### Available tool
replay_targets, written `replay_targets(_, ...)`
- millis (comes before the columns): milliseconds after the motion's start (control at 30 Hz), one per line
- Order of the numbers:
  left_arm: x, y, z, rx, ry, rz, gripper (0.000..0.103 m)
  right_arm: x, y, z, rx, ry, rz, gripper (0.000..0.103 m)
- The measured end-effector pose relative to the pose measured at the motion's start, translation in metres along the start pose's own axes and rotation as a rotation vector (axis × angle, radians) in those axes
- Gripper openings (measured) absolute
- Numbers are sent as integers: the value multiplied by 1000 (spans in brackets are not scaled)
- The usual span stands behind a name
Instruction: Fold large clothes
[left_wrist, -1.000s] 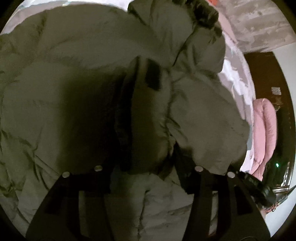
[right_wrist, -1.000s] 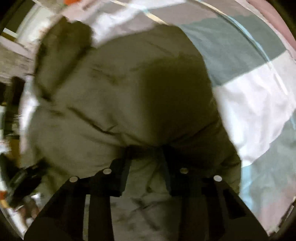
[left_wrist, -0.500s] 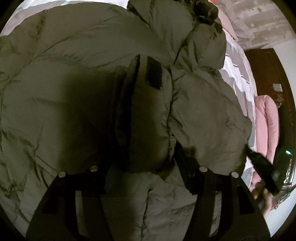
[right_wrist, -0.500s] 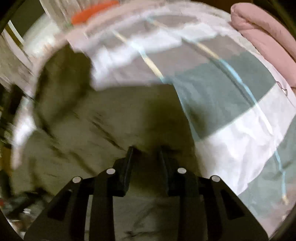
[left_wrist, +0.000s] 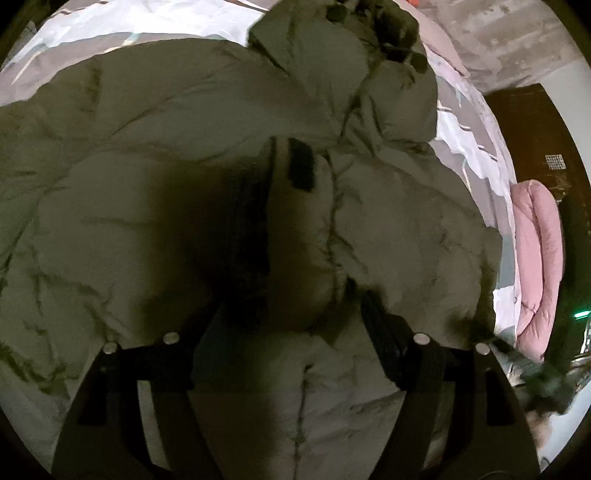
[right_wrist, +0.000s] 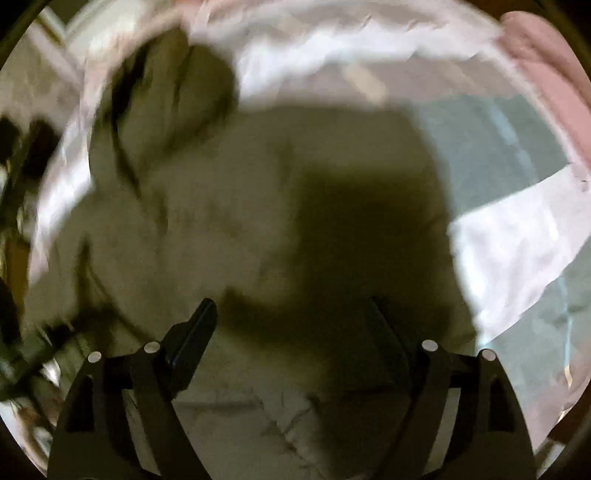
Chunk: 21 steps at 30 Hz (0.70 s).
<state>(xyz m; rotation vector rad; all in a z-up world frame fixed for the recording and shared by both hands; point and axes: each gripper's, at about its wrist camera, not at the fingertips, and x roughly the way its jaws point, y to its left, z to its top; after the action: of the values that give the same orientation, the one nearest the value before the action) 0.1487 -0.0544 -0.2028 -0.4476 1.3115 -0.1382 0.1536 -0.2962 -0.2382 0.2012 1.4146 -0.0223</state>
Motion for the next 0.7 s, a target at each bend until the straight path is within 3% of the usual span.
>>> replay_targets(33, -8, 7, 1, -17, -15, 2, 73, 16, 3, -2, -27, 51, -26, 83)
replay_targets(133, -51, 46, 7, -127, -129, -1, 87, 16, 3, 1, -39, 54, -30, 83)
replay_targets(200, -93, 97, 8, -273, -271, -20, 94, 3, -4, 3, -5, 37, 0, 83)
replay_targets(267, -121, 146, 4, -412, -366, -33, 97, -9, -14, 2, 42, 32, 46, 83)
replay_targets(333, -147, 210, -10, -619, -445, -14, 100, -16, -21, -1, 79, 35, 95, 83)
replay_targets(433, -162, 295, -42, -930, -460, 32, 100, -25, -34, -6, 153, 51, 180, 83)
replay_targets(500, -159, 331, -59, -1057, -441, 18, 100, -31, -38, -14, 187, 52, 223, 83)
replay_targets(567, -155, 363, -68, -1144, -421, -23, 100, -36, -38, -23, 211, 48, 255, 83)
replay_targets(700, -155, 392, -71, -1205, -468, -39, 100, -43, -30, -35, 224, 52, 313, 83)
